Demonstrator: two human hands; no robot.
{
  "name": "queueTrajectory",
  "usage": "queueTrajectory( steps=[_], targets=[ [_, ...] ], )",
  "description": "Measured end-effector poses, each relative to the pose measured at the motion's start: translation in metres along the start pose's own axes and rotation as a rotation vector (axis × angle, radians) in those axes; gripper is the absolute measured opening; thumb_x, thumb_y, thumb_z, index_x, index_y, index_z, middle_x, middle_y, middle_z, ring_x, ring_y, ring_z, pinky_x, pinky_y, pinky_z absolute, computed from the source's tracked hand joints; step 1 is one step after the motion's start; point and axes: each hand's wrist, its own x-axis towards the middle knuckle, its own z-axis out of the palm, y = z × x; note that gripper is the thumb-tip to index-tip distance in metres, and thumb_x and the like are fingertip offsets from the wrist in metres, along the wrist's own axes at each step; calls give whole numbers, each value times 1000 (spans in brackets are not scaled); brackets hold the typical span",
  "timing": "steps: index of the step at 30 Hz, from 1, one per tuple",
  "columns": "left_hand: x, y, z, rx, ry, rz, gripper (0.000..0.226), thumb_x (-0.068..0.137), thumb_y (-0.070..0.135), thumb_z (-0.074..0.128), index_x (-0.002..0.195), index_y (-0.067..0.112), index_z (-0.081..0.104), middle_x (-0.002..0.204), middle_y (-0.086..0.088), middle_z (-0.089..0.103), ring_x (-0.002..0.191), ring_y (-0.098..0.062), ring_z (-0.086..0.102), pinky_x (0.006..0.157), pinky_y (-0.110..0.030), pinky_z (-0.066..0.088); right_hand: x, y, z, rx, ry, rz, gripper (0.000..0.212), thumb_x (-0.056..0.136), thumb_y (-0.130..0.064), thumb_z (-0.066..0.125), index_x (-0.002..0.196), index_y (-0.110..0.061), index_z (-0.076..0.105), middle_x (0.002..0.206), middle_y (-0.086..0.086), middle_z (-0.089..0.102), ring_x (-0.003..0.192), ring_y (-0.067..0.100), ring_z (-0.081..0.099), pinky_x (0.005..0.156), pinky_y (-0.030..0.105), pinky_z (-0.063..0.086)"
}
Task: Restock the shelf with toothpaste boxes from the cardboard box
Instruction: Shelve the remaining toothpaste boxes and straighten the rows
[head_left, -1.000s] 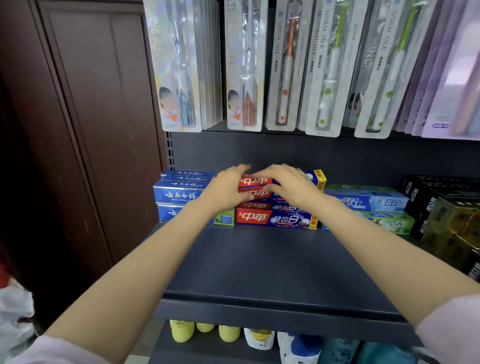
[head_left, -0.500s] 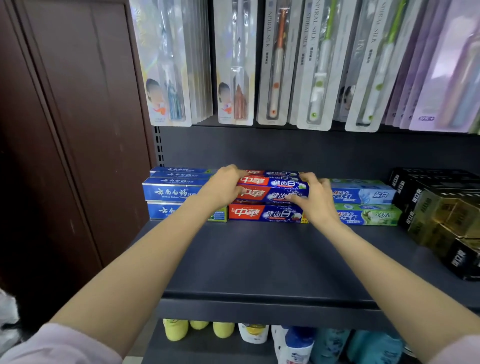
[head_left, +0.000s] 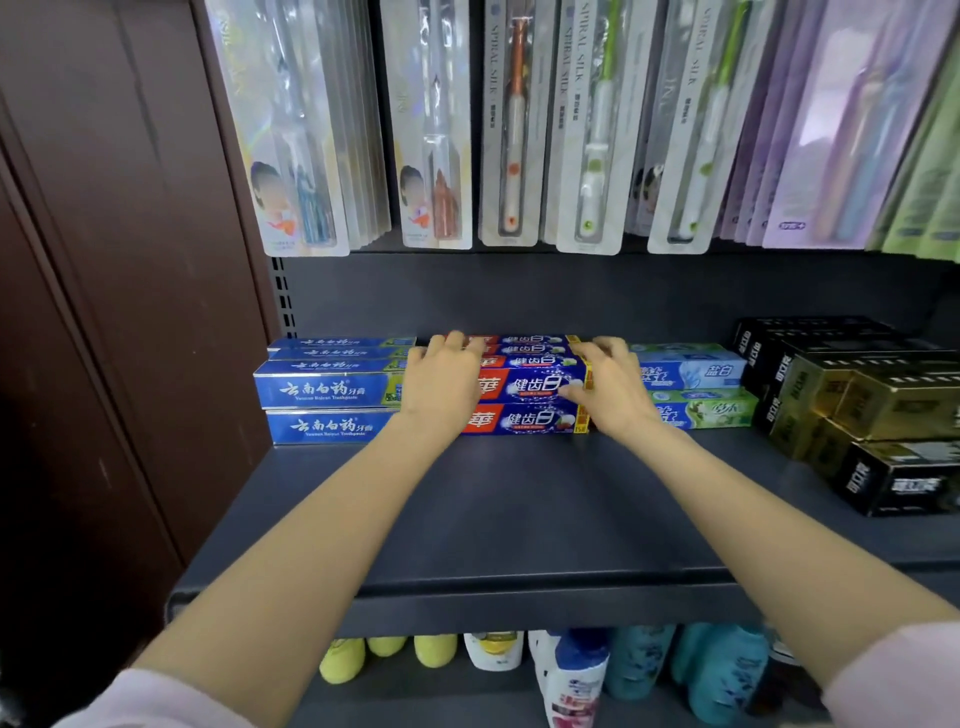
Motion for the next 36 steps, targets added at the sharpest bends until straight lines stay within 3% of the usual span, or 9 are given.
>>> queueTrajectory(
  steps=[6, 10, 14, 19, 23, 26, 28, 31, 36],
  targets=[
    [-17, 33, -18, -315, 39, 71, 37, 89, 14, 54, 126, 14, 51, 120, -9, 58, 112, -26, 54, 87, -39, 45, -32, 10, -31, 60, 12, -76, 31, 90, -21, 61, 120, -13, 59, 123, 10, 50, 115, 23, 51, 93, 27, 36],
    [-37, 84, -22, -576, -80, 81, 26, 85, 11, 54, 110, 12, 61, 88, -1, 66, 87, -22, 62, 74, -30, 46, -75, 42, -63, 121, -38, -64, 19, 90, -15, 59, 108, -12, 65, 96, 7, 64, 85, 17, 58, 76, 23, 39],
    [-52, 157, -26, -644, -237, 181, 17, 87, 12, 57, 101, 11, 67, 93, -7, 70, 75, -15, 57, 71, -23, 43, -117, 92, -101, 119, -215, -79, 13, 88, -11, 61, 100, -9, 66, 76, 5, 65, 50, -5, 57, 56, 5, 40],
    [-92, 261, -24, -673, -425, 307, 12, 89, 9, 53, 92, 10, 65, 78, -2, 67, 44, -4, 57, 62, -13, 47, -176, 176, -156, 72, -366, -4, 17, 92, -16, 58, 106, -10, 64, 83, 5, 69, 65, 13, 65, 57, 14, 46],
    [-135, 338, 1, -717, -517, 262, 12, 90, 11, 55, 93, 7, 67, 75, -1, 67, 46, -5, 58, 56, -10, 47, -225, 247, -178, -25, -530, 16, 16, 92, -18, 57, 106, -13, 64, 72, -8, 62, 62, 6, 60, 57, 6, 43],
    [-166, 393, 30, -680, -677, 231, 17, 90, 11, 53, 96, 5, 67, 78, -3, 68, 50, -7, 58, 49, -10, 44, -260, 306, -171, -76, -688, 86, 21, 92, -15, 56, 110, -9, 63, 86, 3, 68, 64, 11, 61, 74, 18, 46],
    [-181, 417, 55, -614, -758, 221, 20, 89, 11, 52, 95, 3, 69, 83, -8, 69, 53, -8, 59, 61, -19, 49, -280, 338, -159, -110, -761, 120, 25, 91, -13, 56, 113, -4, 65, 106, 13, 69, 81, 22, 63, 75, 25, 43],
    [-209, 453, 102, -567, -1022, 173, 14, 90, 13, 54, 93, 6, 66, 91, -15, 68, 75, -26, 66, 80, -37, 54, -312, 386, -141, -194, -872, 155, 29, 91, -18, 57, 117, -7, 64, 120, 12, 64, 108, 26, 58, 82, 25, 38],
    [-245, 503, 168, -404, -1152, 193, 17, 89, 19, 58, 101, 10, 66, 111, -11, 67, 97, -27, 61, 86, -34, 47, -350, 469, -101, -295, -1093, 294, 48, 88, -18, 61, 134, -12, 47, 138, 12, 49, 122, 29, 49, 95, 30, 40]
  ],
)
